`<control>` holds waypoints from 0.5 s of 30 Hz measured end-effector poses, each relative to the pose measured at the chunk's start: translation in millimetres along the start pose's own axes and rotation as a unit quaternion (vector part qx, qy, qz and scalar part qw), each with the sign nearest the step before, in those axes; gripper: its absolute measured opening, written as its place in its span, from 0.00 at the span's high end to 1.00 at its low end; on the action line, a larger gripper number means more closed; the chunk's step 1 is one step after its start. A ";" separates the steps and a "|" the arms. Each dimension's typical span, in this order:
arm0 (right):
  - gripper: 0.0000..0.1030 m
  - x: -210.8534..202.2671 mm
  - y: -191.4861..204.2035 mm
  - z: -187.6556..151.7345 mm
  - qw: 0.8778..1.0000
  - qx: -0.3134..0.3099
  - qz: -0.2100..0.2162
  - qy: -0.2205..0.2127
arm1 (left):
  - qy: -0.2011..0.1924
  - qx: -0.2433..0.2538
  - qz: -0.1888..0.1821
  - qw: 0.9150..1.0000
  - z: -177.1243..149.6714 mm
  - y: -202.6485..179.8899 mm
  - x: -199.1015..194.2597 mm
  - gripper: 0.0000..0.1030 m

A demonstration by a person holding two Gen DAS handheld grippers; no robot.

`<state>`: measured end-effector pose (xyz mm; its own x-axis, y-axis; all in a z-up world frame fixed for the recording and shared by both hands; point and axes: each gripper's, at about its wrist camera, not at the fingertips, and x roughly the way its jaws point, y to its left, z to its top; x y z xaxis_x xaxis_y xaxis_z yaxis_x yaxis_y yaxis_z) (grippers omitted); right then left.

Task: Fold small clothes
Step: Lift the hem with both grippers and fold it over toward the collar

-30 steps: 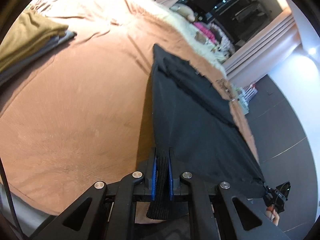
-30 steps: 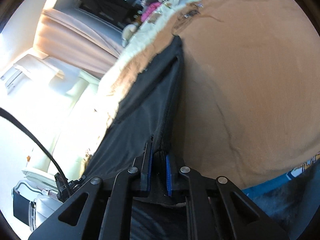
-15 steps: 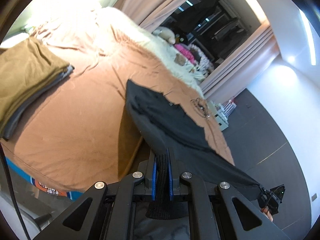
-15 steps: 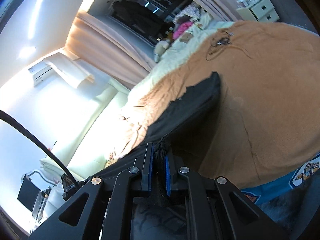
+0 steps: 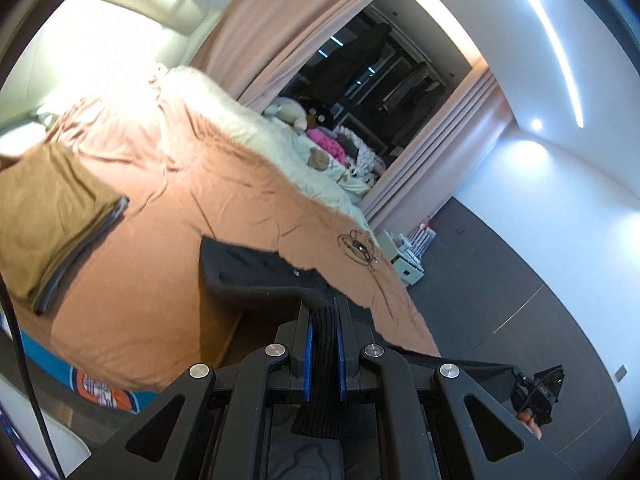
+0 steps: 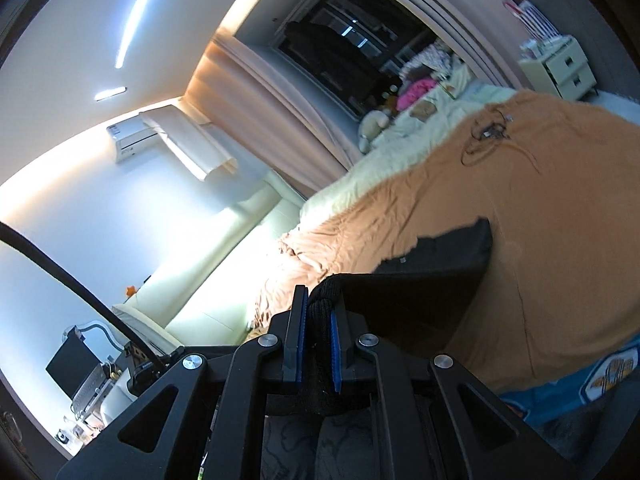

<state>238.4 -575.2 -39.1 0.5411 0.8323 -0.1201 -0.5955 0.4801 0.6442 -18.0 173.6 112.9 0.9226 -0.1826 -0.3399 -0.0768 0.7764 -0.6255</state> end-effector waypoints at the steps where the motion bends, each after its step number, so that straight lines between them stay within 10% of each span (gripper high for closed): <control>1: 0.94 4.8 -3.5 -0.7 1.000 -0.002 -0.001 0.000 | 0.001 0.002 0.002 1.000 5.0 -1.3 2.7 0.91; 15: 0.94 93.8 -13.6 45.8 0.998 -0.005 -0.060 0.030 | 0.032 0.005 0.048 0.998 56.2 19.2 94.6 0.91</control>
<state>324.5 -516.4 -24.6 0.5725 0.7839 -0.2404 -0.5343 0.5791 0.6158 89.1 205.2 108.3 0.8855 -0.1446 -0.4415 -0.1591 0.7984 -0.5807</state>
